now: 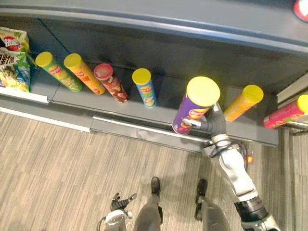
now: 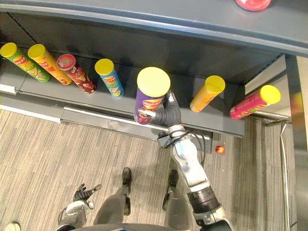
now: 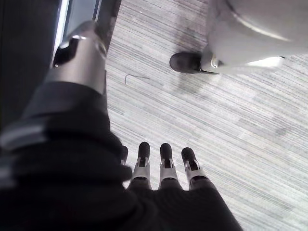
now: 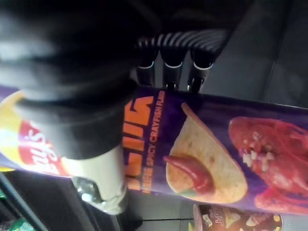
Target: Put the gum and the chips on the shelf.
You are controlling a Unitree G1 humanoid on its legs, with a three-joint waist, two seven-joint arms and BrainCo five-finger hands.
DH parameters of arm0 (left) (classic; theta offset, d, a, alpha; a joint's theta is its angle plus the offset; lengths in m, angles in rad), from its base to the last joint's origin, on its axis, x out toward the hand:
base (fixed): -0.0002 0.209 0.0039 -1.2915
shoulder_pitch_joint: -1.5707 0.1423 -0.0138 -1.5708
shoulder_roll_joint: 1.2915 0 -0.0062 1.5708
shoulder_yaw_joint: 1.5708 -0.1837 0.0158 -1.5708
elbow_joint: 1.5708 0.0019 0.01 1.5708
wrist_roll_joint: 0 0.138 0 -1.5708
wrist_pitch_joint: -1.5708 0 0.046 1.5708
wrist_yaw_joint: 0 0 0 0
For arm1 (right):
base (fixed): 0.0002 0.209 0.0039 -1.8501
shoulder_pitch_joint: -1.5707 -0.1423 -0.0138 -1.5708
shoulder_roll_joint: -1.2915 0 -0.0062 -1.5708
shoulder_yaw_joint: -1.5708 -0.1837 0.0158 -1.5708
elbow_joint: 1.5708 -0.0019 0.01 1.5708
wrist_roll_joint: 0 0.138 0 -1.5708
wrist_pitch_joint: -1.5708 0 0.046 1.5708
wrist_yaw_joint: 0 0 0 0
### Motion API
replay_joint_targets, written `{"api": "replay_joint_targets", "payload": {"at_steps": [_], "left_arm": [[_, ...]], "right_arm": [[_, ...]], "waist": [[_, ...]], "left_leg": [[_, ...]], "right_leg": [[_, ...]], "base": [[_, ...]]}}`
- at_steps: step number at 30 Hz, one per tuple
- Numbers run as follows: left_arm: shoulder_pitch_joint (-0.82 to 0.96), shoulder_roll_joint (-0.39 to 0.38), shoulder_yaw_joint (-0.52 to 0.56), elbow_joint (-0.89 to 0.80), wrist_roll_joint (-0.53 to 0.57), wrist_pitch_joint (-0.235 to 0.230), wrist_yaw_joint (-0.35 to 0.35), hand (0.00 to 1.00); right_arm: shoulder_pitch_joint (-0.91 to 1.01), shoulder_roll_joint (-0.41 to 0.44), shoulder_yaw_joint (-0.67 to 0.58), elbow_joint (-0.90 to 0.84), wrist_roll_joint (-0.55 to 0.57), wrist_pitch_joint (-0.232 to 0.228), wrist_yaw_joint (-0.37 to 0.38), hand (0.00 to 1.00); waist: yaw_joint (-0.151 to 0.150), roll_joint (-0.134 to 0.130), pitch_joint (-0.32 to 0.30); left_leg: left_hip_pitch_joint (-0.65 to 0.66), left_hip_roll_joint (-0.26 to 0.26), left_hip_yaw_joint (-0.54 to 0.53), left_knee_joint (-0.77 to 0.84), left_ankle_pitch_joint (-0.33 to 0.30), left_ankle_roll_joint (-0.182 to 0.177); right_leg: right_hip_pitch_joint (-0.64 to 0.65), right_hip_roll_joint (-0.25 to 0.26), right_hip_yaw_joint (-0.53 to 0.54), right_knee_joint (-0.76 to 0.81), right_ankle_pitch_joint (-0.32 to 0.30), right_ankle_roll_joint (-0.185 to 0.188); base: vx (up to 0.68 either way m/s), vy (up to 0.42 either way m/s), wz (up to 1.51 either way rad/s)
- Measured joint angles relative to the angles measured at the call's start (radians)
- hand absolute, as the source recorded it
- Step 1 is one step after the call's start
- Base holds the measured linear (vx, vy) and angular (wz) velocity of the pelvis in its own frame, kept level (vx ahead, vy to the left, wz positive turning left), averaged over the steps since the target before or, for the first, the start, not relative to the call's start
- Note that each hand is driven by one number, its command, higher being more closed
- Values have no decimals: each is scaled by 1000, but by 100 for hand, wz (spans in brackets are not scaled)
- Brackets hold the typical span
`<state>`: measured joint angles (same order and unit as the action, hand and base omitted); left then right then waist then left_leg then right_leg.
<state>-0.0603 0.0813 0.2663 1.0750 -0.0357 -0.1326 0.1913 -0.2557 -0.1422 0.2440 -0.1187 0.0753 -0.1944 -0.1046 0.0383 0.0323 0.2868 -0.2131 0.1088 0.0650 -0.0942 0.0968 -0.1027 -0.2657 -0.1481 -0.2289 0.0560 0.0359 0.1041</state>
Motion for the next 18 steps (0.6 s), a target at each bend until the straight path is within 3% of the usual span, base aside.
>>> {"api": "replay_joint_targets", "payload": {"at_steps": [5, 10, 14, 18], "left_arm": [[-35, -4, -51, -3, -1, -13, 2, 0], [-56, -13, -82, -22, -2, -16, 11, 0], [-63, -15, -115, -51, -2, -22, 34, 0], [-74, -19, -144, -61, -3, -32, 44, 0]], "right_arm": [[-151, 2, -19, 156, -47, 9, -69, 100], [-292, 3, -73, 293, -129, 22, -145, 100], [-399, 7, -157, 408, -197, 40, -224, 100], [-509, 12, -240, 514, -274, 63, -315, 100]], "waist": [[2, 18, 53], [26, 50, 97], [52, 66, 122], [54, 86, 139]], "left_leg": [[-35, -11, -20, 0, 18, 1], [-71, -22, -39, 0, 34, 10], [-93, -24, -53, 0, 44, 7], [-118, -33, -61, 0, 58, 8]], "right_leg": [[-36, -15, -13, 24, -1, 0], [-71, -29, -29, 47, -1, 0], [-90, -33, -40, 56, -1, 0], [-117, -45, -45, 72, -1, 0]], "base": [[-21, 20, 12], [-14, 21, 10], [-2, 8, 11], [6, 8, 8]]}}
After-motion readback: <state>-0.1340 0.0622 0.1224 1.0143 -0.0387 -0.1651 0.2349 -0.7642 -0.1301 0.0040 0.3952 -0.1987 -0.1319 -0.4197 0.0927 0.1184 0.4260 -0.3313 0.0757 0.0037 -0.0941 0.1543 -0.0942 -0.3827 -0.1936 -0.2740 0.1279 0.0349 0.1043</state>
